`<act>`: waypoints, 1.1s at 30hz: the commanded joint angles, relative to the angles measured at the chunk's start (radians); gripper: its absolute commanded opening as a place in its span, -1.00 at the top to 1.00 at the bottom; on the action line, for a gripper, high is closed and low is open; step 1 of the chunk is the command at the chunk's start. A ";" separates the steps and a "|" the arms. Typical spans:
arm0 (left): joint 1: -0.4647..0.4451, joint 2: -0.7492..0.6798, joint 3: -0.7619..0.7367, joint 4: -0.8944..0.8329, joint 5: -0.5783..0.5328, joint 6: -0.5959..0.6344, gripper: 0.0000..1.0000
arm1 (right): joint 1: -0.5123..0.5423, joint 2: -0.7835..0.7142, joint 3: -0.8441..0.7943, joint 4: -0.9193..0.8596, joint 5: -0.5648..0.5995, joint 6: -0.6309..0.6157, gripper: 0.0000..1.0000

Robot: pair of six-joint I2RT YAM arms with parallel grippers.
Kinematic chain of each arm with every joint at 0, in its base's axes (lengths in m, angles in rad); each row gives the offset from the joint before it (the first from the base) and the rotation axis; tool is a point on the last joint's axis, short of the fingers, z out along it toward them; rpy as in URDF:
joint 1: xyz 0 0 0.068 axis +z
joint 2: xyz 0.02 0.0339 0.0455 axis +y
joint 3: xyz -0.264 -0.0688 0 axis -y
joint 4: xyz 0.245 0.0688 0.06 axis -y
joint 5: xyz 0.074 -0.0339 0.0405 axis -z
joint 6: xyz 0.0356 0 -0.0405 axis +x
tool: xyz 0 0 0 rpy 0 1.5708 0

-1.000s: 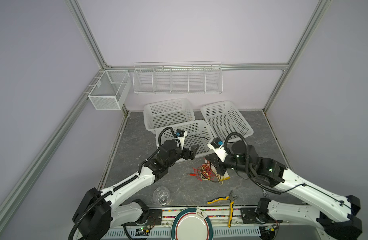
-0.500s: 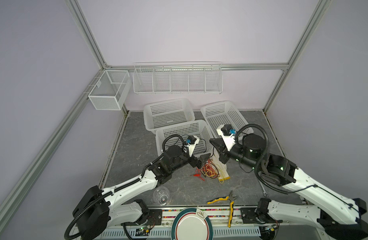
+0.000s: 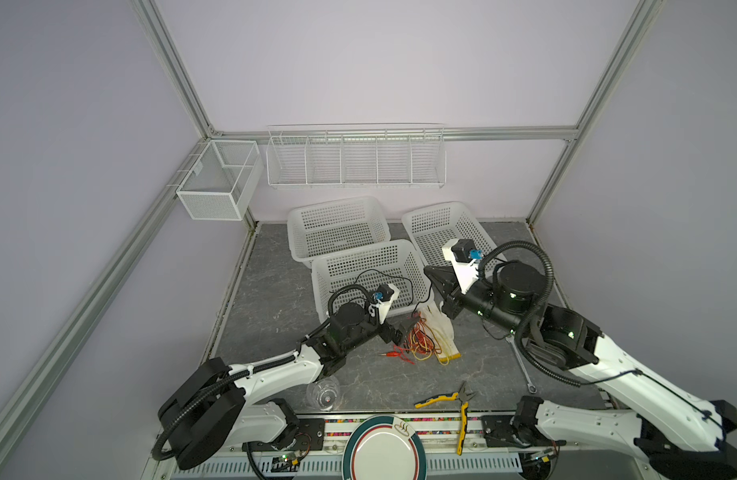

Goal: Untangle the cables

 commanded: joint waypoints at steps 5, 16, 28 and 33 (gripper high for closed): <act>-0.001 0.127 0.032 0.158 -0.031 -0.012 -0.91 | -0.012 -0.032 0.015 0.049 -0.047 -0.026 0.87; -0.002 0.093 0.102 0.143 0.019 -0.109 1.00 | -0.065 0.003 -0.054 0.026 0.129 -0.001 0.87; -0.003 -0.101 0.314 -0.159 0.030 -0.138 1.00 | -0.159 0.081 -0.225 0.008 0.152 0.114 0.67; -0.003 -0.113 0.394 -0.221 0.018 -0.122 1.00 | -0.187 0.071 -0.313 0.019 0.147 0.143 0.36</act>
